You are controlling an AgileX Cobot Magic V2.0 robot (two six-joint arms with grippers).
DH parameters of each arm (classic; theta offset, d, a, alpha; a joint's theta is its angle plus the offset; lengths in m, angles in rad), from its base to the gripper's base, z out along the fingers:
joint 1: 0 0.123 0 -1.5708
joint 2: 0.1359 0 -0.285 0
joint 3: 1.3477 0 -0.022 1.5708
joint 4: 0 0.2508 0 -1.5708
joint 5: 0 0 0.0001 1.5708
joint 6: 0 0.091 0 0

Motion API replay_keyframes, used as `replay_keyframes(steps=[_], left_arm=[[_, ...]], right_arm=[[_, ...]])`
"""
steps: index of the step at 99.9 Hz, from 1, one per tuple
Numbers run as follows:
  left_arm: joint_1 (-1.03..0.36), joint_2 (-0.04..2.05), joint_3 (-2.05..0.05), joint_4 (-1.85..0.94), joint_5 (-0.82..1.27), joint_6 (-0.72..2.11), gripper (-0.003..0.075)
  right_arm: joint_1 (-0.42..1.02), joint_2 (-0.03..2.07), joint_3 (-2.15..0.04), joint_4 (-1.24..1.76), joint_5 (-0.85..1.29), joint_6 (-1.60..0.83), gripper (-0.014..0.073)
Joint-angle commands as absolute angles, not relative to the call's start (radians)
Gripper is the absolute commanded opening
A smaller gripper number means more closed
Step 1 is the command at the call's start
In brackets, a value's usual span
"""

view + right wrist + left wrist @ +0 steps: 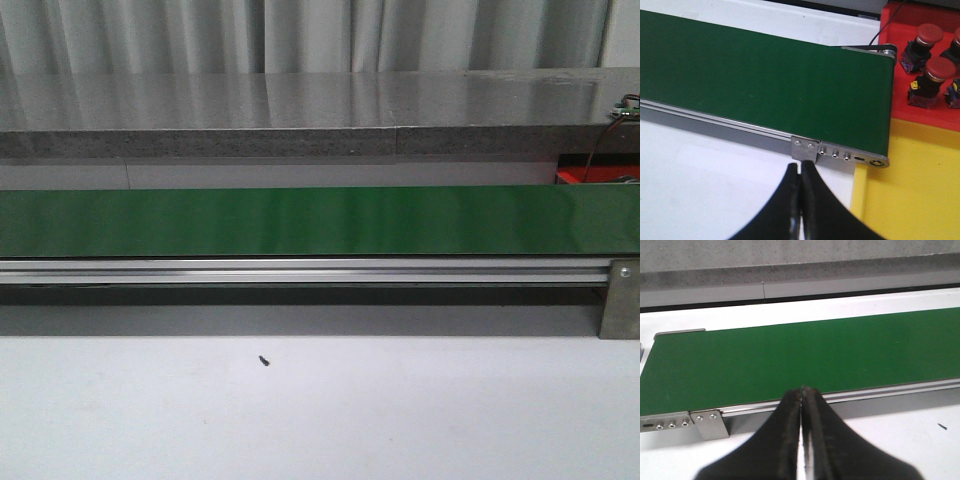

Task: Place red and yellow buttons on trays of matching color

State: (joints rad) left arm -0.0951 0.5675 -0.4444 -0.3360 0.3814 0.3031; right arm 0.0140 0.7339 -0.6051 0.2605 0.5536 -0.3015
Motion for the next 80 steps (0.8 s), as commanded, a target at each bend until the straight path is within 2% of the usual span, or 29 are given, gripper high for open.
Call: replay_keyframes(steps=[1, 7, 19, 26, 56, 68, 80], left_arm=[[-0.102, 0.568, -0.471, -0.352, 0.333, 0.303, 0.0129], [-0.102, 0.568, -0.471, -0.352, 0.337, 0.303, 0.0226], [-0.102, 0.568, -0.471, -0.352, 0.337, 0.303, 0.0470], [-0.102, 0.568, -0.471, -0.352, 0.335, 0.303, 0.0548], [-0.086, 0.568, -0.499, -0.373, 0.326, 0.258, 0.0544], [-0.029, 0.598, -0.574, -0.363, 0.357, 0.182, 0.0544], [0.085, 0.682, -0.697, -0.340, 0.427, 0.171, 0.0544]], right_arm=[[0.010, 0.726, -0.627, 0.258, 0.500, -0.301, -0.0097], [0.010, 0.726, -0.627, 0.258, 0.500, -0.301, -0.0097], [0.010, 0.726, -0.627, 0.258, 0.500, -0.301, -0.0097], [0.010, 0.726, -0.627, 0.258, 0.500, -0.301, -0.0097], [0.010, 0.726, -0.627, 0.258, 0.504, -0.301, -0.0097], [0.010, 0.726, -0.627, 0.258, 0.504, -0.301, -0.0097], [0.010, 0.726, -0.627, 0.258, 0.505, -0.301, -0.0097]])
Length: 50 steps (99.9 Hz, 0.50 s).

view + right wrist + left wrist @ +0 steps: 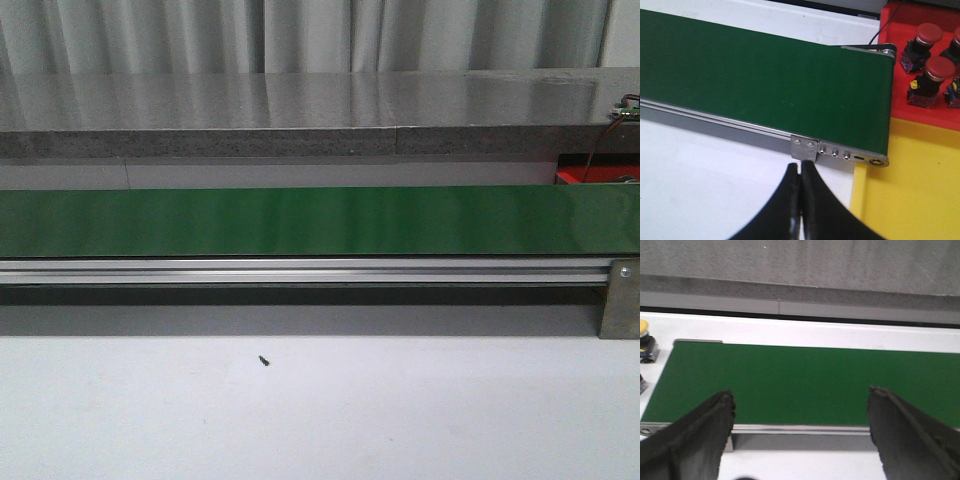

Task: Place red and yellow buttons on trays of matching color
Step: 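Move the left gripper over a yellow push-button on the table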

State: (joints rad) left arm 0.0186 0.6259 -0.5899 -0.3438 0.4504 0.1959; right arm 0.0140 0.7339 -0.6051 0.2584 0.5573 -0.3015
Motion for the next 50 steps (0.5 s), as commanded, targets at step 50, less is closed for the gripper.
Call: replay_keyframes(steps=[50], left_arm=[[0.378, 1.238, -1.161, -0.319, 0.594, 0.171, 0.0544]], right_arm=[[0.010, 0.726, -0.627, 0.258, 0.507, -0.301, -0.0097]])
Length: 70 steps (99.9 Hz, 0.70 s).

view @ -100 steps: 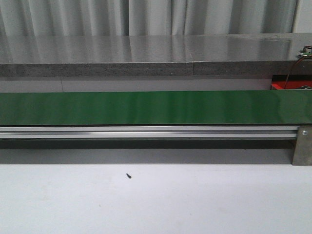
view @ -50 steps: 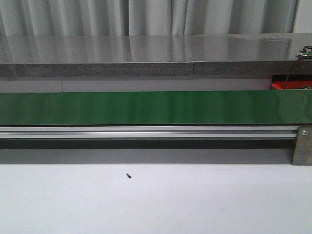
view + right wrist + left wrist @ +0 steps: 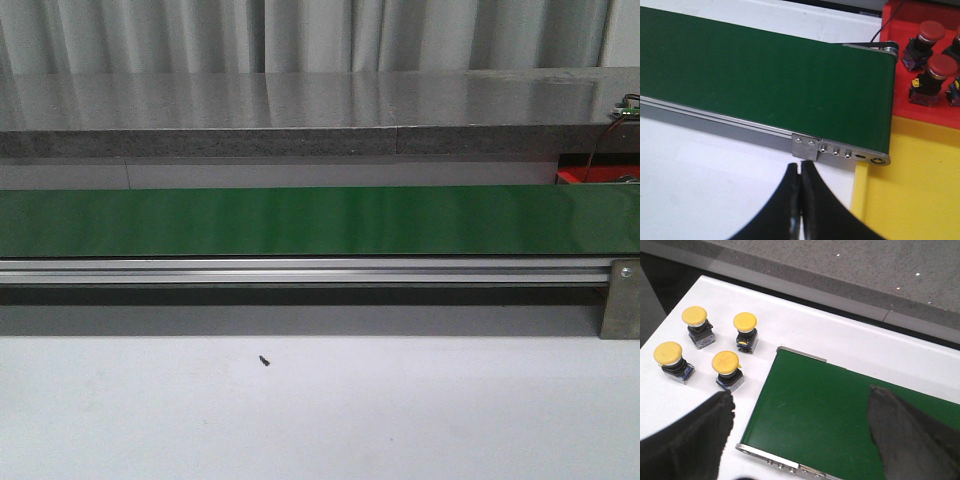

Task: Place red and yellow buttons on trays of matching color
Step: 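Move the left gripper over a yellow push-button on the table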

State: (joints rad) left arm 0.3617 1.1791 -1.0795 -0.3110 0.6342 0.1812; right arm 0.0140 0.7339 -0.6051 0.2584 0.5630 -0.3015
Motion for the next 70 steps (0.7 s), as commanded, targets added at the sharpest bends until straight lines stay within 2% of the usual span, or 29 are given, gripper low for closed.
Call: replay_keyframes(steps=[1, 29, 70], left_arm=[[0.379, 1.253, -1.166, -0.319, 0.594, 0.171, 0.0544], [0.434, 1.526, -1.318, -0.290, 0.605, 0.171, 0.0544], [0.471, 1.781, -1.459, -0.224, 0.596, 0.171, 0.0544]], right_arm=[[0.010, 0.726, -0.627, 0.258, 0.507, -0.301, -0.0097], [0.010, 0.726, -0.627, 0.258, 0.507, -0.301, -0.0097], [0.010, 0.726, -0.627, 0.258, 0.507, -0.301, -0.0097]])
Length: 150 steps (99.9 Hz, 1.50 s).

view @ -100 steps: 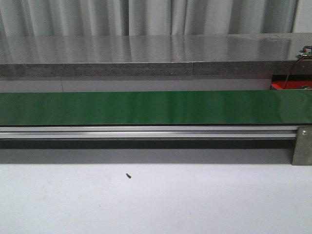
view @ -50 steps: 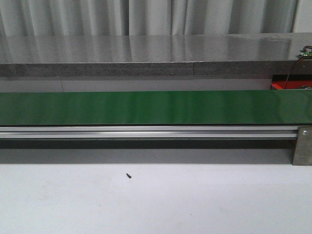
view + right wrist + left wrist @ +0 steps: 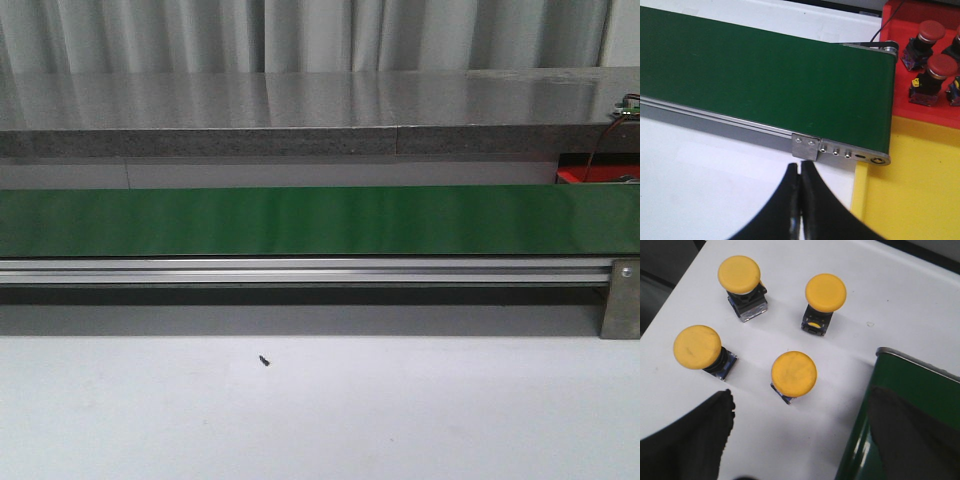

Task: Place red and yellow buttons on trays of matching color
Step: 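Move the left gripper over a yellow push-button on the table, then grasp the yellow push-button with the left gripper and lift it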

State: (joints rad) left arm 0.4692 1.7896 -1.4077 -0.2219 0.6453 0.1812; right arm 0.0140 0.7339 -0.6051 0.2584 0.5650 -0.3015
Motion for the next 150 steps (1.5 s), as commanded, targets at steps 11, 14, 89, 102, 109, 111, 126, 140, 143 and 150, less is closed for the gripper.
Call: replay_keyframes(steps=[11, 14, 89, 102, 109, 111, 126, 140, 143, 150], left_arm=[[0.471, 1.826, -1.481, -0.224, 0.593, 0.171, 0.0544], [0.471, 1.836, -1.486, -0.224, 0.588, 0.171, 0.0544], [0.436, 1.976, -1.534, -0.234, 0.526, 0.175, 0.0544], [0.429, 1.976, -1.534, -0.232, 0.504, 0.175, 0.0544], [0.429, 1.976, -1.534, -0.232, 0.504, 0.175, 0.0544], [0.429, 1.976, -1.534, -0.232, 0.504, 0.175, 0.0544], [0.429, 1.976, -1.534, -0.212, 0.502, 0.175, 0.0544], [0.429, 1.978, -1.534, -0.207, 0.497, 0.175, 0.0544], [0.429, 1.980, -1.534, -0.205, 0.492, 0.175, 0.0544], [0.429, 1.989, -1.534, -0.202, 0.488, 0.175, 0.0544]], right_arm=[[0.010, 0.726, -0.627, 0.258, 0.507, -0.301, -0.0097], [0.010, 0.726, -0.627, 0.258, 0.507, -0.301, -0.0097], [0.010, 0.726, -0.627, 0.258, 0.507, -0.301, -0.0097], [0.010, 0.726, -0.627, 0.258, 0.507, -0.301, -0.0097], [0.010, 0.726, -0.627, 0.258, 0.507, -0.301, -0.0097], [0.010, 0.726, -0.627, 0.258, 0.507, -0.301, -0.0097], [0.010, 0.726, -0.627, 0.258, 0.507, -0.301, -0.0097], [0.010, 0.726, -0.627, 0.258, 0.507, -0.301, -0.0097], [0.010, 0.726, -0.627, 0.258, 0.507, -0.301, -0.0097], [0.010, 0.726, -0.627, 0.258, 0.507, -0.301, -0.0097]])
